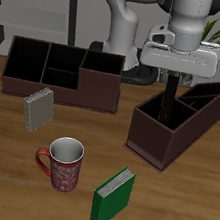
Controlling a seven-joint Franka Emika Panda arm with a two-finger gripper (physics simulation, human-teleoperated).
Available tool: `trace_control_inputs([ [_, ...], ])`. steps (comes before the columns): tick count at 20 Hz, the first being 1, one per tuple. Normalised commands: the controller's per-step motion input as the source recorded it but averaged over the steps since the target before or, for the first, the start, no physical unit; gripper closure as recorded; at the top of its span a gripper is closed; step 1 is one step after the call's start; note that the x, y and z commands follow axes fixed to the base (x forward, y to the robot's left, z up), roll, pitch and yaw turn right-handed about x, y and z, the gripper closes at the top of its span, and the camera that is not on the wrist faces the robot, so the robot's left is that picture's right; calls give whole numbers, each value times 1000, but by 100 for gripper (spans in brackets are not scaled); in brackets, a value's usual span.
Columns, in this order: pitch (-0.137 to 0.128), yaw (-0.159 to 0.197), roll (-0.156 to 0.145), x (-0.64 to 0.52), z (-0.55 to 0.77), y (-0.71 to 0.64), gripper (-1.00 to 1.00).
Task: Place the black book into the left desk caddy's right compartment
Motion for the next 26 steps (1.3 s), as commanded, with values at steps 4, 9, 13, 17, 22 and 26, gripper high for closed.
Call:
trace_control_inputs([
  [4,31,10,5,52,-224,49,100],
  [9,20,2,-7,77,-156,-10,100],
  [13,24,2,-3,47,-144,-34,100],
  [17,38,1,-8,102,-262,-28,100],
  [22,26,3,5,71,-227,24,100],
  [26,31,-3,-8,75,-215,1,100],
])
